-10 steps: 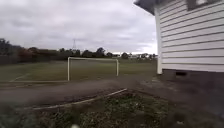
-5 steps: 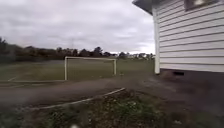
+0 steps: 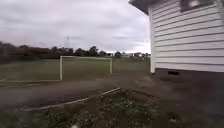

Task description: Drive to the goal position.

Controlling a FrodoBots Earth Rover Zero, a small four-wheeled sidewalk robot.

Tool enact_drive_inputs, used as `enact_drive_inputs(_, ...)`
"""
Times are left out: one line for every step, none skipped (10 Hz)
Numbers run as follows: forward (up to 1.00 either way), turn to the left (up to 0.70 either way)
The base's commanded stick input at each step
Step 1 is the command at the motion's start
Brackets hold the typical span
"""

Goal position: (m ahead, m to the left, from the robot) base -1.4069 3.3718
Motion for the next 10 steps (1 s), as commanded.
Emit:
enact_drive_inputs(0.00, -0.70)
enact_drive_inputs(0.00, -0.70)
enact_drive_inputs(0.00, -0.70)
enact_drive_inputs(0.00, -0.70)
enact_drive_inputs(0.00, -0.70)
enact_drive_inputs(0.00, -0.70)
enact_drive_inputs(0.00, -0.70)
enact_drive_inputs(0.00, -0.70)
enact_drive_inputs(0.00, -0.70)
enact_drive_inputs(0.00, -0.70)
